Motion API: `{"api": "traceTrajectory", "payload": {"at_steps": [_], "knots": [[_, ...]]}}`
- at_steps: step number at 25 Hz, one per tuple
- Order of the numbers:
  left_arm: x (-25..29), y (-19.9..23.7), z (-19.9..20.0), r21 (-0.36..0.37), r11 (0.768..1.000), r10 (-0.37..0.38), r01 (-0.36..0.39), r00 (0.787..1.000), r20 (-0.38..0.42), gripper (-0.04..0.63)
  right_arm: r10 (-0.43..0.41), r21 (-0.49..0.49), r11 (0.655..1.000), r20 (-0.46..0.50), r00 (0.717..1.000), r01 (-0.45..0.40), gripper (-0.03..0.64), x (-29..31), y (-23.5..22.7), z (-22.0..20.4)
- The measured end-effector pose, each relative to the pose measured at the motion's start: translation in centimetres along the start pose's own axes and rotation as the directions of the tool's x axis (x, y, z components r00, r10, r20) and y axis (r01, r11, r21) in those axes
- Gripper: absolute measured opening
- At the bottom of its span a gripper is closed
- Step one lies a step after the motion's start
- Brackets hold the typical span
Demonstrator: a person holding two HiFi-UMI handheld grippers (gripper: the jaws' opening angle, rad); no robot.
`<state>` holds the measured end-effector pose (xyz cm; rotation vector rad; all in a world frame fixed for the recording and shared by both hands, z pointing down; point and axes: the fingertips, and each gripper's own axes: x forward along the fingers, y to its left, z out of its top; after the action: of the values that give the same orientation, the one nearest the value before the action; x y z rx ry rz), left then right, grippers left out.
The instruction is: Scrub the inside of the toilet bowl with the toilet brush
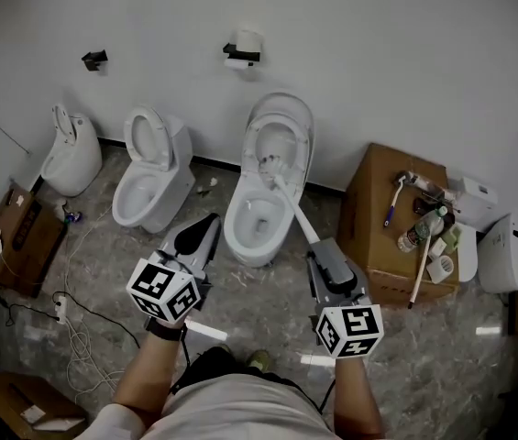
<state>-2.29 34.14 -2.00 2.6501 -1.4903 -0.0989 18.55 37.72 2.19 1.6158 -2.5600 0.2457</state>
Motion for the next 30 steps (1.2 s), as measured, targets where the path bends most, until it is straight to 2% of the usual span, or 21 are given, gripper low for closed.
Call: {"api": "traceTrajectory", "payload": {"at_steps": [7,15,23,30], "knots": [[1.5,1.3,-0.5,0.001,1.0,0.014,-0.014,1.0,-0.011,0.006,0.004,0.009,1.0,-0.021,1.0,-0.003,0.164,1.2,-1.0,-0.5],[5.8,4.4,-2.2,-0.008,1.0,-0.004,0.004,1.0,-0.011,0.006,-0.011,0.009,1.0,-0.068,0.998,0.011,0.164,5.9,-2.5,-1.8],[12.3,12.3,-5.2,-0.037,0.999,-0.028,0.027,0.999,-0.03,0.006,-0.029,0.017,0.999,-0.164,0.986,0.032,0.164,15.3,-3.3,-4.4],[18.0,20.3,-10.6,-0.052,0.995,-0.087,0.083,0.992,-0.088,0.006,-0.082,0.067,0.992,-0.287,0.954,0.106,0.164,24.7,-3.7,-9.2]]}}
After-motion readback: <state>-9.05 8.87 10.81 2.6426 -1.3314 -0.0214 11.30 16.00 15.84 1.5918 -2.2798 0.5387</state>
